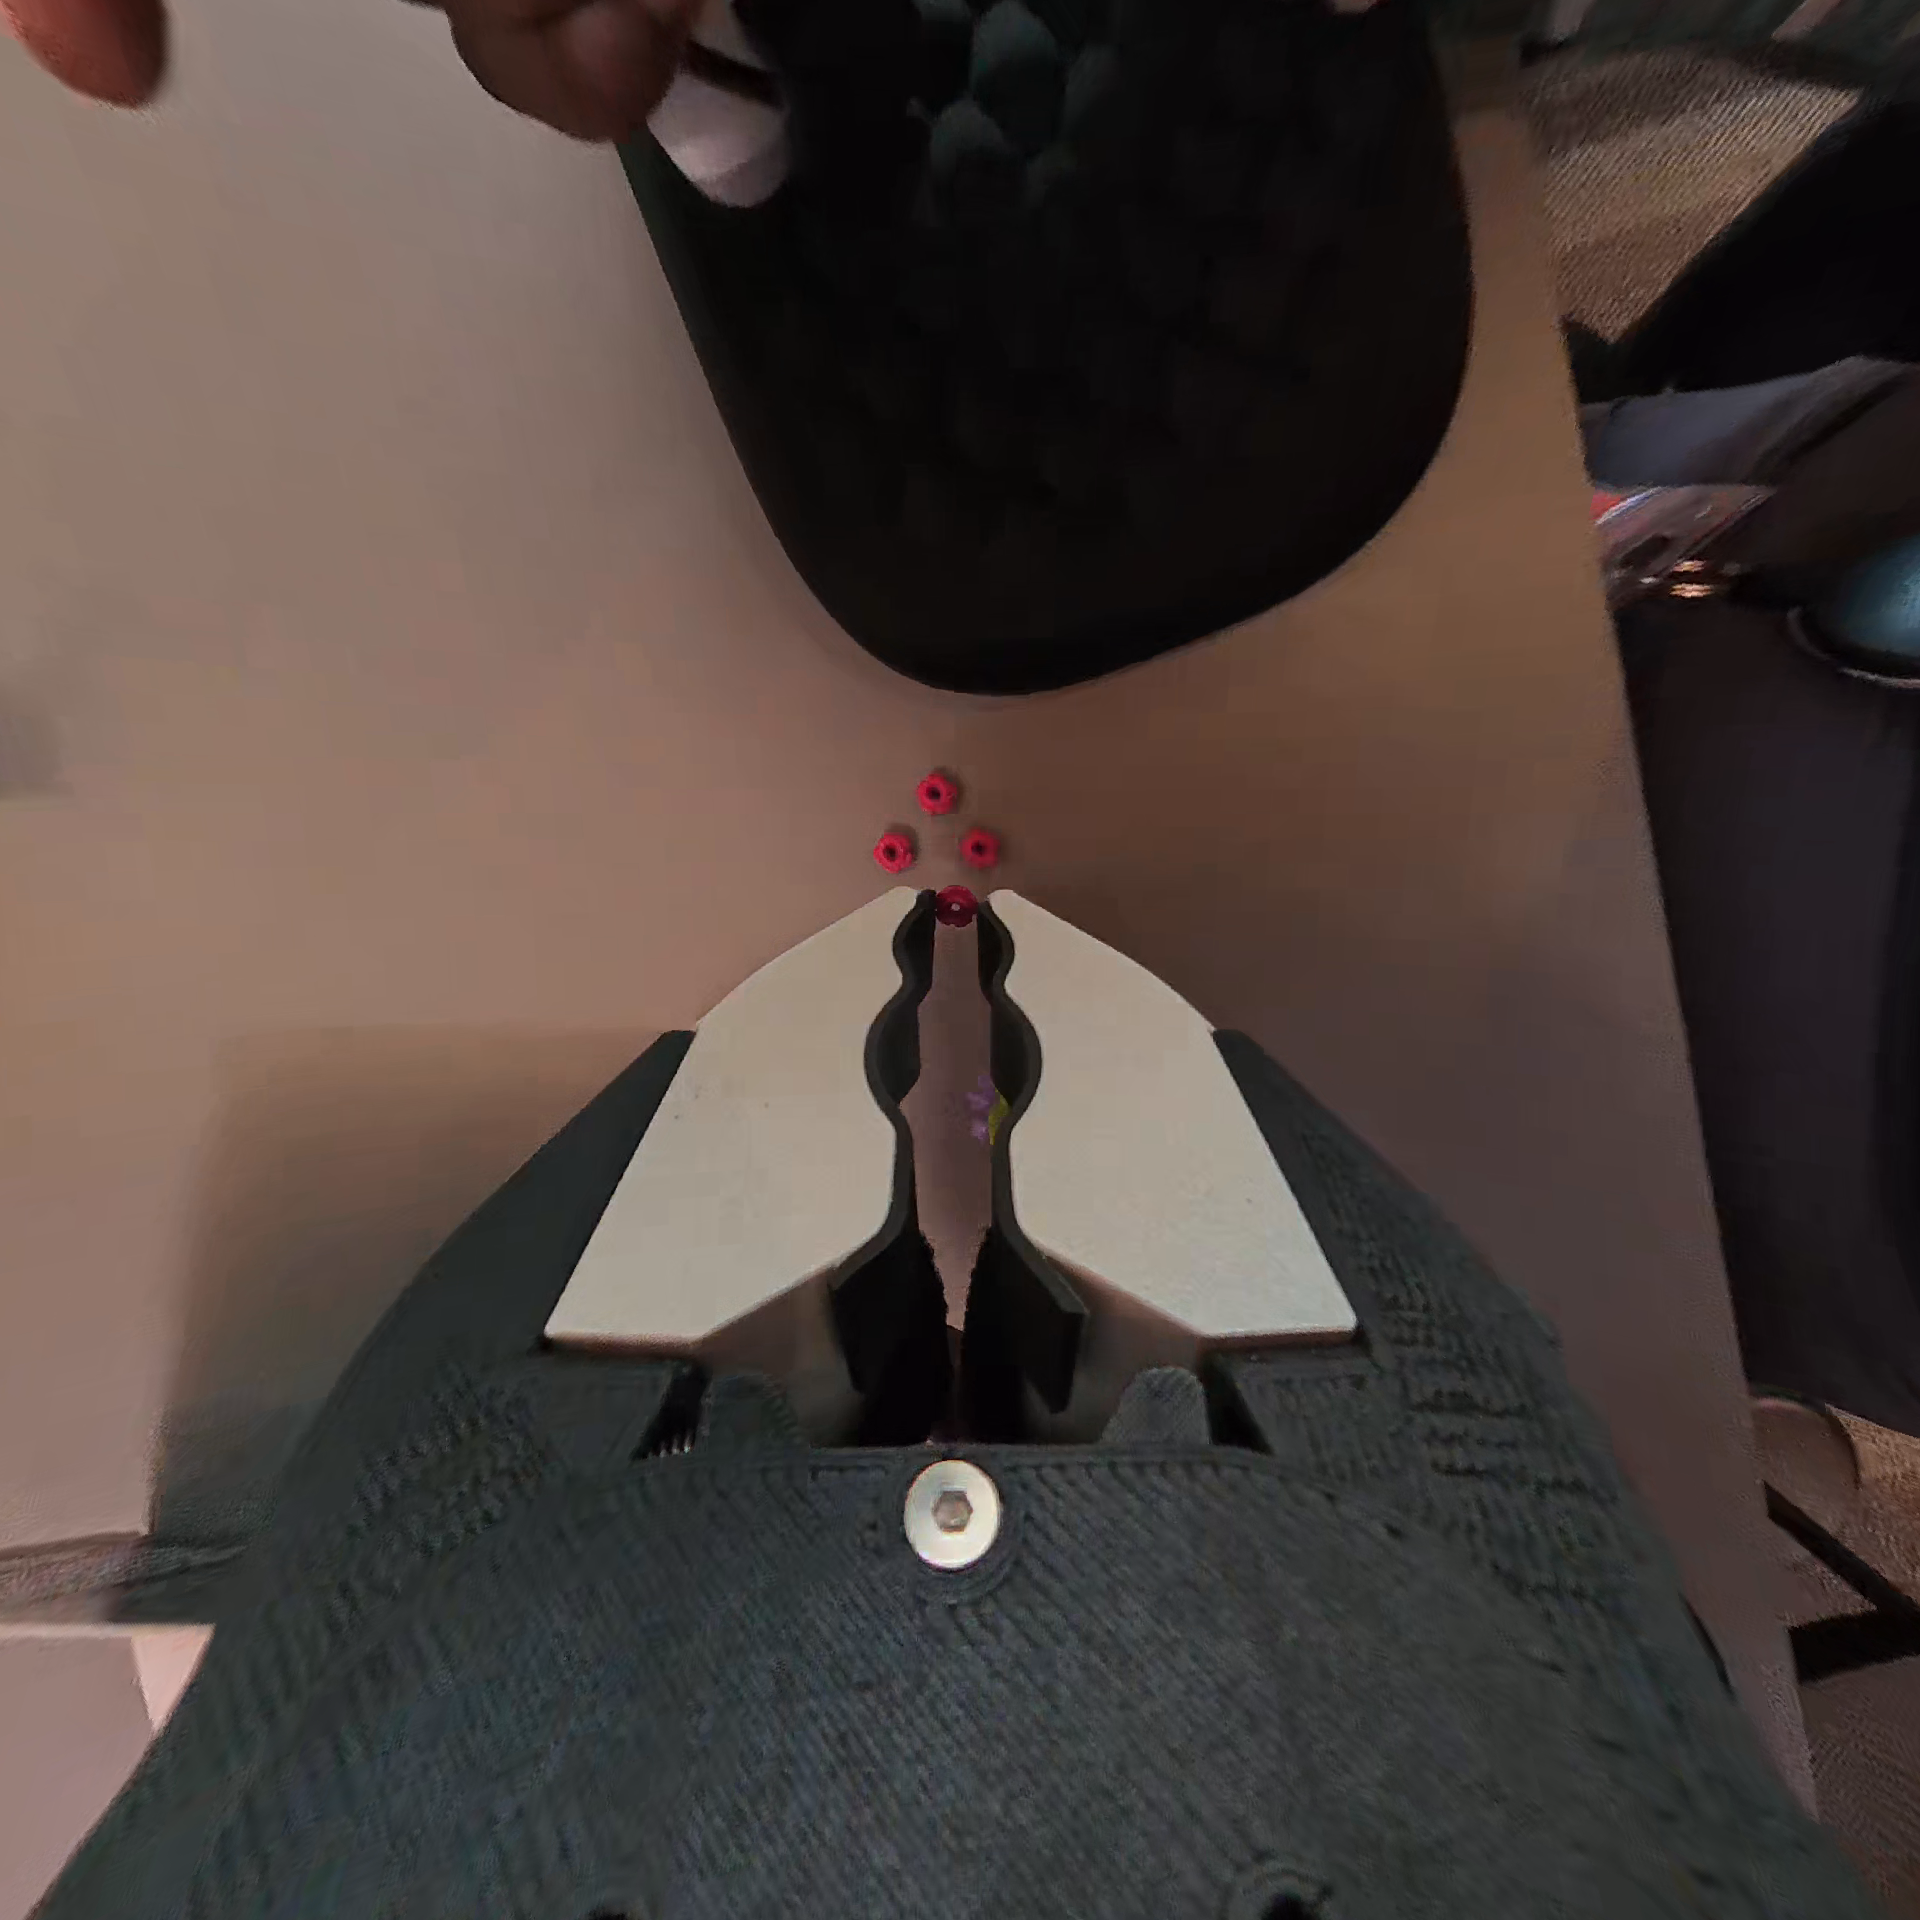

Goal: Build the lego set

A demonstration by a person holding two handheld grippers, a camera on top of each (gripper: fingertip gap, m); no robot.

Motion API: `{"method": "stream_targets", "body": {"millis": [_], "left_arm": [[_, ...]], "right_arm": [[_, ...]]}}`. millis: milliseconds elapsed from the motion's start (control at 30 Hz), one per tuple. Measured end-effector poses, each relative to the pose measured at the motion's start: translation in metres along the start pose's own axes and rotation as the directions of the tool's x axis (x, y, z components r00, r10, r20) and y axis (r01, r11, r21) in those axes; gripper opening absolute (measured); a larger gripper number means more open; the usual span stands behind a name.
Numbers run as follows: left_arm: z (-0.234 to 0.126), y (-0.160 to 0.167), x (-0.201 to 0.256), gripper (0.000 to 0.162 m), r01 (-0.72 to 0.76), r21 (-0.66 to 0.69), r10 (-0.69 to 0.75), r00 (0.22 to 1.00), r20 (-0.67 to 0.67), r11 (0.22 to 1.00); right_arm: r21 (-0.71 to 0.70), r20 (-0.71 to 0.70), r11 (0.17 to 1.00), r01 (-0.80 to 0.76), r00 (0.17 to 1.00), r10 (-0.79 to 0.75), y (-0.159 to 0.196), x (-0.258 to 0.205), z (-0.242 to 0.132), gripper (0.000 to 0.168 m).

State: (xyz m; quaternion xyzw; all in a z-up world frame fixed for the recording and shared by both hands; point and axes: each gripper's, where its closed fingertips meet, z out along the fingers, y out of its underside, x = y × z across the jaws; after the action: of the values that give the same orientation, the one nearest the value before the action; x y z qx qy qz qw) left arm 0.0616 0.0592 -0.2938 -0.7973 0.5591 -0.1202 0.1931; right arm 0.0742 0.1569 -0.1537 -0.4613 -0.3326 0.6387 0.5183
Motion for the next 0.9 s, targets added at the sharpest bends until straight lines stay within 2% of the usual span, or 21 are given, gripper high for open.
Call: {"method": "stream_targets", "body": {"millis": [300,567,633,800,900], "left_arm": [[0.014,0.007,-0.004,0.009,-0.001,-0.067,0.002,1.0,0.012,0.998],[0.011,0.008,-0.003,0.015,0.034,-0.033,-0.033,0.999,0.004,0.999],[0.002,0.006,-0.004,0.017,0.053,0.005,-0.053,0.998,0.016,0.999],[-0.031,0.004,-0.004,0.02,0.161,0.201,-0.166,0.986,0.01,0.966],[-0.057,0.005,-0.016,0.024,0.191,0.376,-0.248,0.963,0.108,0.907]], "right_arm": [[0.051,0.006,0.998,-0.04,0.999,0.04,-0.007,0.001,-0.004,0.037],[0.034,0.005,0.999,-0.038,0.999,0.038,-0.003,0.001,-0.003,0.036],[0.032,0.004,0.999,-0.041,0.999,0.041,-0.002,0.001,-0.004,0.037],[0.007,0.009,0.999,-0.035,0.999,0.035,0.002,0.0,-0.001,0.036],[-0.041,0.038,0.999,0.001,0.999,0.0,0.01,-0.007,0.002,0.035]]}}
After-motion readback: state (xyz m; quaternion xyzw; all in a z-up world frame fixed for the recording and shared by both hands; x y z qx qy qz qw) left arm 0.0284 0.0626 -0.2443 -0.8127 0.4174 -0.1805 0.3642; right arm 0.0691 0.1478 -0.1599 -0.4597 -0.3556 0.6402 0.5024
